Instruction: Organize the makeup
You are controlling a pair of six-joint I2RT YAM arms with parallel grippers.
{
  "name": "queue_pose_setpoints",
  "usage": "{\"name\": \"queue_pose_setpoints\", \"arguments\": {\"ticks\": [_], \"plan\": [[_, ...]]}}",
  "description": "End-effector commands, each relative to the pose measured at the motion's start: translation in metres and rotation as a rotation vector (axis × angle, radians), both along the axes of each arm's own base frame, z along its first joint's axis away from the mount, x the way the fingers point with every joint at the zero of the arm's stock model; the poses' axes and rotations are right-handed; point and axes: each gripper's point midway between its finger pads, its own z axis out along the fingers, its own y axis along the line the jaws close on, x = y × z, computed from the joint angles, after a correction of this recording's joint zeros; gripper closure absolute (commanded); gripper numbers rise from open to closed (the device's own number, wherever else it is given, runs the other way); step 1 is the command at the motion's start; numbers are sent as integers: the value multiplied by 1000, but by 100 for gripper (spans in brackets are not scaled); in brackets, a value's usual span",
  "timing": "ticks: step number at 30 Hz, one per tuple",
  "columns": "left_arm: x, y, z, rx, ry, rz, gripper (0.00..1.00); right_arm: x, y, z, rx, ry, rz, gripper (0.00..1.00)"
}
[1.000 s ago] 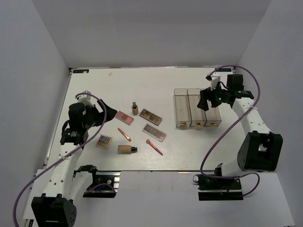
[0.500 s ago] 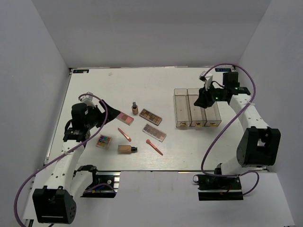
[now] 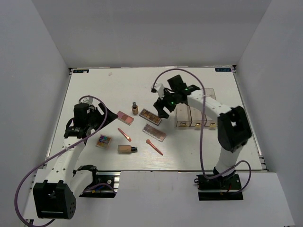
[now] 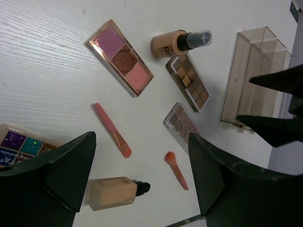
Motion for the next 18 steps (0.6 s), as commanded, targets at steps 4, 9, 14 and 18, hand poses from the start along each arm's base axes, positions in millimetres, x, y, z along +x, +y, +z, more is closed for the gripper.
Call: {"name": "queue_pose_setpoints", "arguments": {"ticks": [4, 9, 14, 18], "plan": [[-1, 8, 13, 25, -6, 50, 11, 45, 39, -26, -75, 23, -181, 11], [-5, 10, 11, 30, 4, 54, 12, 44, 67, -41, -87, 11, -156, 11], [-7, 8, 8, 21, 12, 53, 11, 33, 86, -54, -87, 34, -140, 11], [-7, 7, 5, 17, 24, 49, 11, 27, 99, -61, -79, 40, -126, 11]]}}
